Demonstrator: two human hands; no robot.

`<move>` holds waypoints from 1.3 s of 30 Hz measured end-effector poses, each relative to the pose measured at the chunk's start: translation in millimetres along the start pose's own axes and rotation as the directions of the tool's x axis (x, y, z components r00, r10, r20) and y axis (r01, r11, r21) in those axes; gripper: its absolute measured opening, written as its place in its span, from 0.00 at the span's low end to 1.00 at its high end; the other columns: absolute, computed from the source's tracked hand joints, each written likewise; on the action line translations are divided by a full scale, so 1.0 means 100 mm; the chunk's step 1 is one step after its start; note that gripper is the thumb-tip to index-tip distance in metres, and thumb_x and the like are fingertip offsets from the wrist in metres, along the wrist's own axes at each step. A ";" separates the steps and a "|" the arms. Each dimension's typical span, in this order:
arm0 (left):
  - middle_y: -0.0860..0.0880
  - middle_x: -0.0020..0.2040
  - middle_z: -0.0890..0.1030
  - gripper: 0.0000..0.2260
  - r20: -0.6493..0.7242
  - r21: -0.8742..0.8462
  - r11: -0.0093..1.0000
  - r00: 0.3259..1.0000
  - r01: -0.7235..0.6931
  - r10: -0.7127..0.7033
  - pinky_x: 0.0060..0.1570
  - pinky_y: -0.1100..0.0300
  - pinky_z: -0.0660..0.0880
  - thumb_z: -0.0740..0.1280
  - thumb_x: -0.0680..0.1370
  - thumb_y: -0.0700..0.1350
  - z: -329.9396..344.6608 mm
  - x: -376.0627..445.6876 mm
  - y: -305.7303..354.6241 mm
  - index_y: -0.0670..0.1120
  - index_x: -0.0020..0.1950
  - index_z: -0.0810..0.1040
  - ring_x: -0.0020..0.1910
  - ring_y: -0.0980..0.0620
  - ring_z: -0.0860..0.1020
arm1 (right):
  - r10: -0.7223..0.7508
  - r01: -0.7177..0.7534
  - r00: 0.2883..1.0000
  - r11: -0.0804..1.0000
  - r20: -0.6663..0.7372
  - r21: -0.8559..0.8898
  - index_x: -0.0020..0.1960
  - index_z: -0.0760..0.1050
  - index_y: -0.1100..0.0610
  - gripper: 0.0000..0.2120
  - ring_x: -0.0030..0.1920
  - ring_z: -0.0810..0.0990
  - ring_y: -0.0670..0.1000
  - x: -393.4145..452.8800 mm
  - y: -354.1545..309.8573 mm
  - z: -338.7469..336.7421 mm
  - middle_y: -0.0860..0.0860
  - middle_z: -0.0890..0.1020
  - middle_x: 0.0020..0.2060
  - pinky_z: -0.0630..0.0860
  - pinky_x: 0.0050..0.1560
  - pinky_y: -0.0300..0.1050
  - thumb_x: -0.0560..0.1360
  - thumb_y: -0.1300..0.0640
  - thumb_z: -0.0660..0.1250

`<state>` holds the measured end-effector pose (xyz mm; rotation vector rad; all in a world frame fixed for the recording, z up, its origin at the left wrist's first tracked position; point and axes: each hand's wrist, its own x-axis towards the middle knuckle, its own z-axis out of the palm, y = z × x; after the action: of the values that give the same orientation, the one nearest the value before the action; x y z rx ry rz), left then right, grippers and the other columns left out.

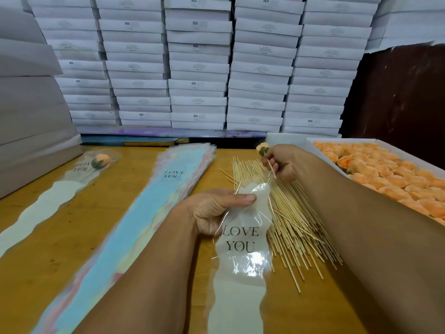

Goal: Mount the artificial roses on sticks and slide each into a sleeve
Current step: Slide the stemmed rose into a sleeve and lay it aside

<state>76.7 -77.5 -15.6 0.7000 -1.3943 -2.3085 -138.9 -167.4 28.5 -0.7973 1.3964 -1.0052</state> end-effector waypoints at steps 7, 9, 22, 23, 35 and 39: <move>0.38 0.49 0.84 0.25 -0.008 -0.009 1.000 1.000 0.008 -0.008 0.47 0.48 0.83 0.85 0.59 0.42 0.01 0.00 0.00 0.35 0.52 0.83 0.45 0.44 0.85 | -0.027 0.027 1.000 0.997 -0.002 0.073 0.46 0.72 0.64 0.10 0.18 0.70 0.42 0.14 -0.05 0.03 0.53 0.74 0.32 0.68 0.18 0.32 0.84 0.66 0.57; 0.37 0.50 0.83 0.28 -0.010 -0.022 1.000 1.000 0.008 -0.008 0.47 0.48 0.83 0.85 0.59 0.42 0.02 0.00 0.01 0.35 0.54 0.81 0.46 0.43 0.85 | -0.034 0.033 0.999 0.998 0.019 0.045 0.45 0.72 0.64 0.09 0.18 0.70 0.42 0.16 -0.04 0.09 0.53 0.75 0.30 0.69 0.18 0.32 0.84 0.66 0.58; 0.38 0.51 0.84 0.27 -0.010 -0.071 0.997 1.000 -0.005 0.004 0.50 0.48 0.82 0.85 0.60 0.46 0.03 0.02 -0.01 0.38 0.55 0.83 0.47 0.43 0.85 | -0.119 0.119 0.992 0.993 -0.042 -0.003 0.48 0.72 0.64 0.07 0.17 0.70 0.42 0.17 -0.22 0.10 0.53 0.76 0.34 0.68 0.18 0.32 0.84 0.66 0.58; 0.37 0.51 0.84 0.29 -0.012 -0.084 0.996 1.000 -0.009 0.009 0.49 0.48 0.83 0.85 0.60 0.46 0.03 0.01 -0.01 0.37 0.56 0.82 0.47 0.43 0.85 | -0.121 0.121 0.992 0.993 -0.039 -0.010 0.48 0.72 0.64 0.07 0.17 0.70 0.42 0.17 -0.22 0.10 0.53 0.76 0.33 0.68 0.18 0.32 0.84 0.66 0.58; 0.36 0.49 0.84 0.27 -0.057 -0.155 0.988 0.998 -0.023 0.015 0.46 0.48 0.83 0.86 0.57 0.43 0.08 0.02 0.02 0.36 0.52 0.84 0.44 0.41 0.85 | -0.137 0.142 0.989 0.985 0.057 -0.100 0.50 0.75 0.64 0.06 0.19 0.71 0.42 0.01 -0.11 0.19 0.53 0.80 0.31 0.70 0.20 0.33 0.83 0.64 0.60; 0.36 0.51 0.84 0.27 -0.094 -0.202 0.978 0.995 -0.050 0.031 0.46 0.46 0.84 0.85 0.59 0.41 0.07 0.03 0.02 0.37 0.55 0.82 0.47 0.40 0.85 | -0.119 0.139 0.987 0.972 0.111 -0.192 0.52 0.76 0.61 0.05 0.23 0.70 0.42 -0.08 -0.07 0.21 0.50 0.85 0.32 0.64 0.26 0.34 0.81 0.61 0.63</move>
<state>70.4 -74.7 -11.8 0.6959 -1.1027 -2.3156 -118.3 -165.4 39.5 -1.0840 1.3879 -0.9208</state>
